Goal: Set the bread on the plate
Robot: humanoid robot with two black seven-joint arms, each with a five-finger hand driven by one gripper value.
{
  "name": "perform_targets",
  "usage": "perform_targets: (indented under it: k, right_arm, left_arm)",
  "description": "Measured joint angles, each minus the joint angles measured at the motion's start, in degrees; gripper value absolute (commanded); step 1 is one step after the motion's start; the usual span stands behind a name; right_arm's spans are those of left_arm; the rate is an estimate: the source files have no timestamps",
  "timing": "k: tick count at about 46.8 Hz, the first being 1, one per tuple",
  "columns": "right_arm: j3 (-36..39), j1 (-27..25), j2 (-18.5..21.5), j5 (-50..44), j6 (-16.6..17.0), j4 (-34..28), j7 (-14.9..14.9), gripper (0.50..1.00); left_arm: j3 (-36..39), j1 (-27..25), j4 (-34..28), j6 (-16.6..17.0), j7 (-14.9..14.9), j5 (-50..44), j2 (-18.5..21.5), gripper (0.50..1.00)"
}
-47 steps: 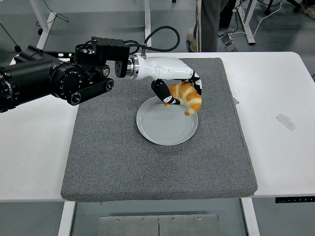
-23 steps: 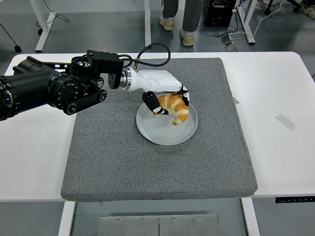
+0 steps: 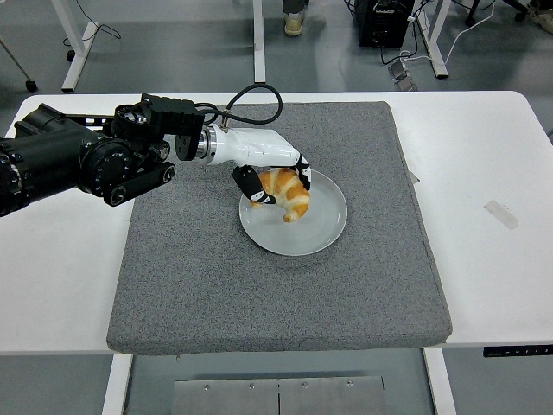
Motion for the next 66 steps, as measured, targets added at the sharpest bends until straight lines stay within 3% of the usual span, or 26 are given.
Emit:
perform_targets:
  k: [54,61,66]
  right_arm:
    - [-0.01,0.00,0.00,0.01,0.00,0.00,0.00,1.000]
    - [-0.01,0.01,0.00,0.01,0.00,0.00,0.00,1.000]
    - [0.00,0.00,0.00,0.01,0.00,0.00,0.00,1.000]
  left_arm:
    - [-0.03,4.47,4.35,0.46,0.00,-0.07,-2.81,0.672]
    - [-0.07,4.51,4.36,0.63,0.00,-0.07,-2.82,0.720]
    - [-0.25,4.92,4.36,0.68,0.00,-0.08,-2.82,0.807]
